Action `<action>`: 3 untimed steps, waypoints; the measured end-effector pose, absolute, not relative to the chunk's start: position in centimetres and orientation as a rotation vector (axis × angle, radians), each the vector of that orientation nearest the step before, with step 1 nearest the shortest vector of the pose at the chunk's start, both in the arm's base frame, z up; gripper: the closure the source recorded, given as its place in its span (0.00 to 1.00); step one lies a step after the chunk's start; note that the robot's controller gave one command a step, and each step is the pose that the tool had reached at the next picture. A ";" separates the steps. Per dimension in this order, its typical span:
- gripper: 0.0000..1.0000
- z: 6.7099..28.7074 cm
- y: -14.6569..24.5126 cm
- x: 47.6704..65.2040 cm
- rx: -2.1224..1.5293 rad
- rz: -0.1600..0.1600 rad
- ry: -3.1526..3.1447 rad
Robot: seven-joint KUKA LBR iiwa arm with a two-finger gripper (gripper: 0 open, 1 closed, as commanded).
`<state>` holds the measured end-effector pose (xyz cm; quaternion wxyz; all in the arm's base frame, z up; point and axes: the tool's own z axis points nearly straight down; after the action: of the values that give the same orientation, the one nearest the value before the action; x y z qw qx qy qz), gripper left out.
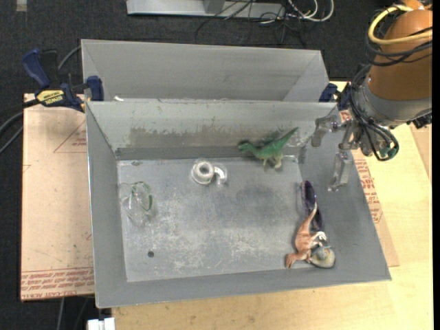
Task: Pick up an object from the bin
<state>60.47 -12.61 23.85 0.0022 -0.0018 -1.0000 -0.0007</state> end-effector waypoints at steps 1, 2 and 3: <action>0.00 24.4 -12.5 60.6 0.001 0.000 -3.144; 0.00 15.0 -13.2 58.2 0.089 -0.005 -3.131; 0.00 11.7 -14.1 58.2 0.283 -0.002 -3.131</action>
Offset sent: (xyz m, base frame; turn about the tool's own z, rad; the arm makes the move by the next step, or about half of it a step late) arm -0.0219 -0.0067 -0.0838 -0.0625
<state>58.17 -14.15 11.68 -0.0010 0.0899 -0.9960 -0.0005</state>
